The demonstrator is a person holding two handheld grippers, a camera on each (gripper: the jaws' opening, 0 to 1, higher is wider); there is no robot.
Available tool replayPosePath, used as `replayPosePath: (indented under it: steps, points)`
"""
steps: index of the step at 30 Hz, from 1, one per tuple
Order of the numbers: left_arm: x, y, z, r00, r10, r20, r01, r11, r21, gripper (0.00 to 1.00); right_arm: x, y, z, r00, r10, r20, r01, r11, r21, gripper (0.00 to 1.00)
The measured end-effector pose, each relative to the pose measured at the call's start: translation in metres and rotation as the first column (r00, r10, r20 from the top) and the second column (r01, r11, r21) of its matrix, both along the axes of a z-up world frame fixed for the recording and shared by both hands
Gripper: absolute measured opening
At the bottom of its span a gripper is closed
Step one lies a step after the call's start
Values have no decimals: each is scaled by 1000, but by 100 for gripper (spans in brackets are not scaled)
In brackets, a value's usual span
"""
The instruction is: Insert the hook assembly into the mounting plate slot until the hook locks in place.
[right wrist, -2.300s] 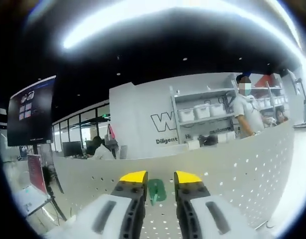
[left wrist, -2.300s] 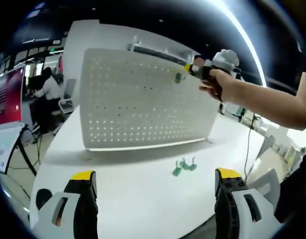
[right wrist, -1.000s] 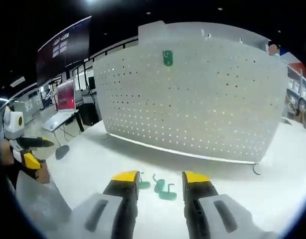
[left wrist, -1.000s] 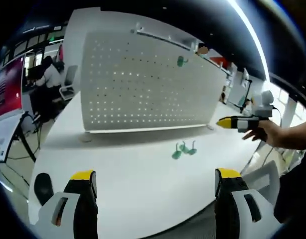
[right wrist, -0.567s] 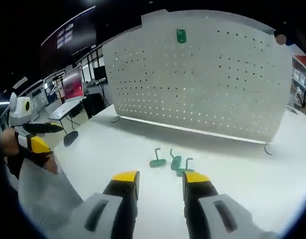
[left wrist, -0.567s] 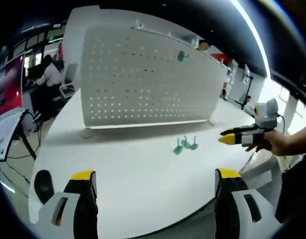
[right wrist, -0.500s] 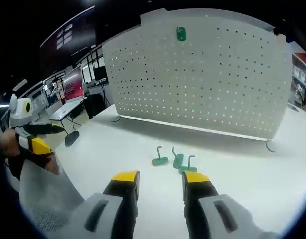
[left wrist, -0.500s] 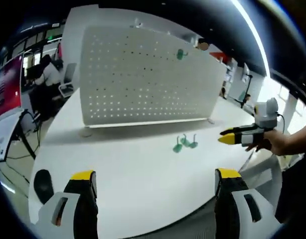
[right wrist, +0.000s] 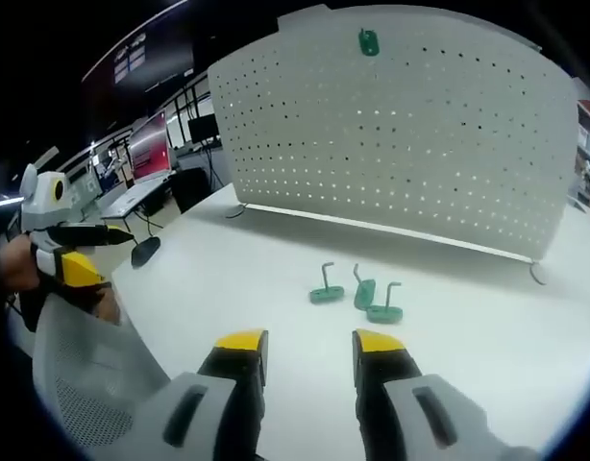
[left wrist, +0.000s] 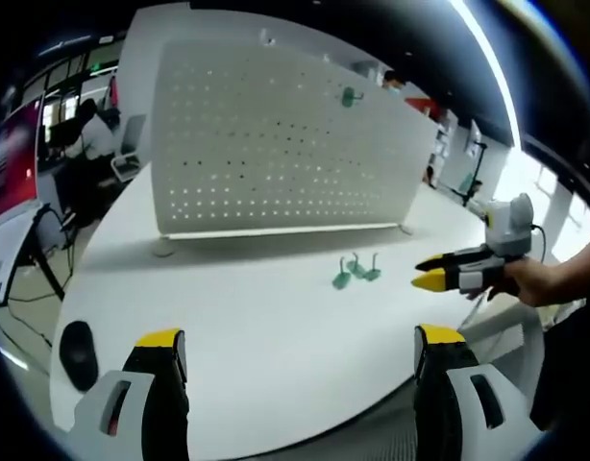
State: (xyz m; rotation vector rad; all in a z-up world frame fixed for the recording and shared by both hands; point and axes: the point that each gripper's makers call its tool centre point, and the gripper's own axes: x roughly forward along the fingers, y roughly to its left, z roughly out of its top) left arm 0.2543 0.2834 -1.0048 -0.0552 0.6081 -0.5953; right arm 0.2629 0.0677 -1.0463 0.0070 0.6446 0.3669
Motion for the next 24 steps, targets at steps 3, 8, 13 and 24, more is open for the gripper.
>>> replayPosePath:
  steps: [3, 8, 13, 24]
  points:
    - [-1, 3, -3, 1000, 5, -9, -5, 1000, 2, 100, 5, 6, -4, 1000, 15, -4, -15, 1000, -3, 32]
    - [-1, 7, -5, 1000, 15, -16, -15, 1000, 5, 100, 18, 17, -10, 999, 40, -6, -40, 999, -4, 32]
    - [-2, 10, -7, 1000, 21, -23, -21, 1000, 6, 100, 32, 27, -16, 998, 58, -8, -58, 998, -8, 32]
    - [0, 12, -9, 999, 39, -23, -39, 999, -1, 100, 58, 31, -32, 997, 71, -22, -72, 996, -44, 32]
